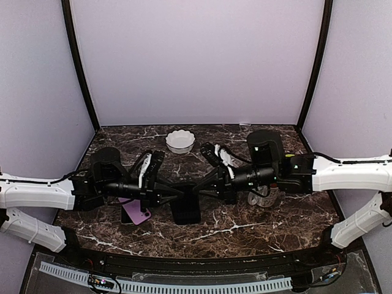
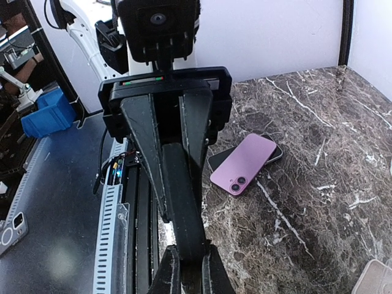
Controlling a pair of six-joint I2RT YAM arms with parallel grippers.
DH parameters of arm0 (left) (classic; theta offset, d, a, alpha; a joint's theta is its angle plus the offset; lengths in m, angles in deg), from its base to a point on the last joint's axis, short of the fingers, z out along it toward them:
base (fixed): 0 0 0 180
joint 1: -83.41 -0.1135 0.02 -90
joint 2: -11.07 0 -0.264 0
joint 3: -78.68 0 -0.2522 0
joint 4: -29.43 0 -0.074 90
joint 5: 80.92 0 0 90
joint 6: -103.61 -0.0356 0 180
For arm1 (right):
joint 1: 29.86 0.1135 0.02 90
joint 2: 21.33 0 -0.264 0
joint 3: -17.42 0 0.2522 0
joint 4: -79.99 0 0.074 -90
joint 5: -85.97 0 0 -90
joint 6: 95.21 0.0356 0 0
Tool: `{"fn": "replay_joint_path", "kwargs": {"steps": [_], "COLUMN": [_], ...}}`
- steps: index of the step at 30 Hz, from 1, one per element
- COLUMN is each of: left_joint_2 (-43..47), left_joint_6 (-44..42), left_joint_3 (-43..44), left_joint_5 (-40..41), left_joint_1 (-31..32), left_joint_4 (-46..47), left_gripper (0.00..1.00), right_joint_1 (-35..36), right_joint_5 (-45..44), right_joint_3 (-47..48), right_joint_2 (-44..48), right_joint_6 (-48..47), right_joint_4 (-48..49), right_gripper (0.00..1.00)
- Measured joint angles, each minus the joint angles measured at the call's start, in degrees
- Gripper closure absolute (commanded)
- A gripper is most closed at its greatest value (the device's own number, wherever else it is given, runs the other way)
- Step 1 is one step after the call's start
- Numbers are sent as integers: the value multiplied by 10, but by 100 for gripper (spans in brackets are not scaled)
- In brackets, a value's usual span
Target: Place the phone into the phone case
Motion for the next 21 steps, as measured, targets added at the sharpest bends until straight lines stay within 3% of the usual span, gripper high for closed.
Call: {"fn": "replay_joint_path", "kwargs": {"steps": [1, 3, 6, 8, 10, 11, 12, 15, 17, 18, 21], "left_joint_2": [0, 1, 1, 4, 15, 23, 32, 52, 54, 54, 57], "left_joint_6": [1, 7, 17, 25, 31, 35, 38, 42, 42, 42, 35], "left_joint_3": [1, 3, 3, 3, 0, -4, -8, -19, -20, -20, -20], "left_joint_5": [-2, -4, -3, 1, 9, 14, 18, 33, 38, 39, 43], "left_joint_1": [0, 2, 3, 3, 3, 3, 3, 7, 9, 9, 7], "left_joint_4": [8, 27, 41, 48, 57, 65, 73, 87, 89, 89, 78], "left_gripper": [66, 51, 43, 54, 87, 94, 99, 100, 100, 100, 100], "right_joint_1": [-1, -2, -2, -3, -5, -7, -9, -13, -12, -12, -14], "right_joint_5": [3, 13, 28, 36, 37, 38, 36, 35, 37, 36, 37], "right_joint_3": [0, 0, 0, 0, 0, 0, 0, 0, 1, 2, 17], "right_joint_2": [7, 17, 28, 32, 35, 36, 37, 38, 38, 37, 35], "right_joint_6": [3, 7, 11, 12, 14, 14, 13, 13, 13, 9, 3], "right_joint_4": [2, 11, 29, 35, 38, 39, 40, 54, 55, 54, 34], "right_gripper": [100, 100, 100, 100, 100, 100, 100, 100, 64, 52, 38]}}
